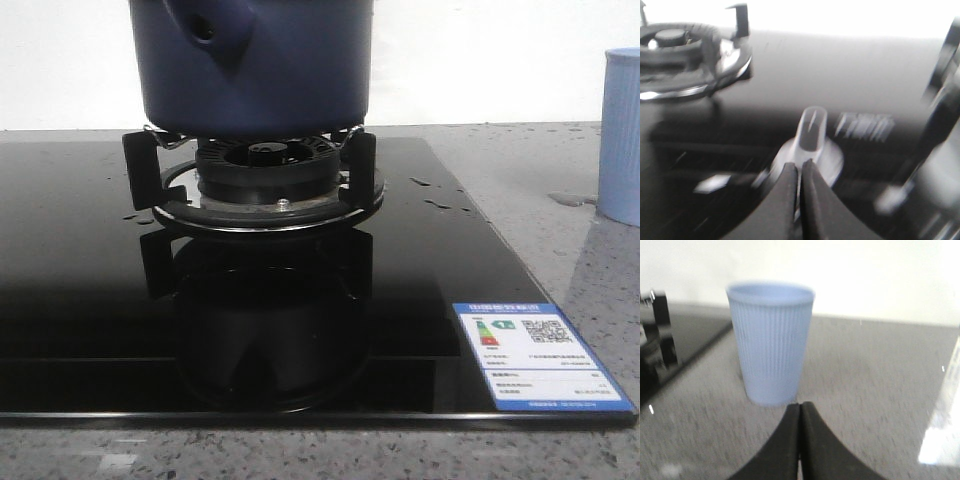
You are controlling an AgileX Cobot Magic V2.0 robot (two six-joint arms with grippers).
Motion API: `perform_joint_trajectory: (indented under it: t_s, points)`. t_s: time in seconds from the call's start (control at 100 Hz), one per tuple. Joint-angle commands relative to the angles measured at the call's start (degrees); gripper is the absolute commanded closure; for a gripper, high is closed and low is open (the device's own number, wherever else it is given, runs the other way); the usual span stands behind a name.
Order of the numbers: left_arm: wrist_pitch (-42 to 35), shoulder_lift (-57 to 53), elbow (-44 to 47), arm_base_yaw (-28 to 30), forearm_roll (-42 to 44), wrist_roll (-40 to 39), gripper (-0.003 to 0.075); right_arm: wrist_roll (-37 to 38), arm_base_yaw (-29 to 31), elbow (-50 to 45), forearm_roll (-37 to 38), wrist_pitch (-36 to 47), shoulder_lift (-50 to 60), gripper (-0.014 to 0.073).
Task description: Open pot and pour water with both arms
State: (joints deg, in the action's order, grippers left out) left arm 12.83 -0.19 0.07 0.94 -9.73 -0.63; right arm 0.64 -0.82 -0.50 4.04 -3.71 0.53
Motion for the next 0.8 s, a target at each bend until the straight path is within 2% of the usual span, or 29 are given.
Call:
perform_joint_trajectory:
  t_s: [0.0,0.15,0.35,0.42,0.57,0.67,0.79]
  points:
    - [-12.3,-1.6,1.9,0.1,-15.4,-0.6,0.0739,-0.1,0.4,-1.6,-8.0,8.3,1.0,0.0668]
    - [-21.3,-1.6,1.9,0.1,-31.1,-0.6,0.0739,-0.1,0.4,-1.6,-15.9,12.8,1.0,0.0668]
    - [-22.6,-1.6,1.6,0.1,-43.9,-0.6,0.0739,-0.1,0.4,-1.4,-20.9,16.1,1.0,0.0667]
    - [-19.0,-1.6,0.0,0.1,-43.1,-0.6,0.0739,-0.1,0.4,-0.1,-24.2,14.8,0.5,0.0652]
    - [-8.3,0.5,-6.4,0.1,-35.3,-0.6,0.0739,-0.1,0.4,4.6,-24.9,11.6,-4.5,0.065]
    - [-3.0,4.0,-11.4,0.1,-32.1,1.4,0.0739,-0.1,0.4,10.4,-24.9,5.0,-10.2,0.065]
    - [5.1,11.3,-18.0,0.1,-31.7,9.0,0.0738,-0.1,0.4,18.9,-24.9,-6.8,-18.1,0.065]
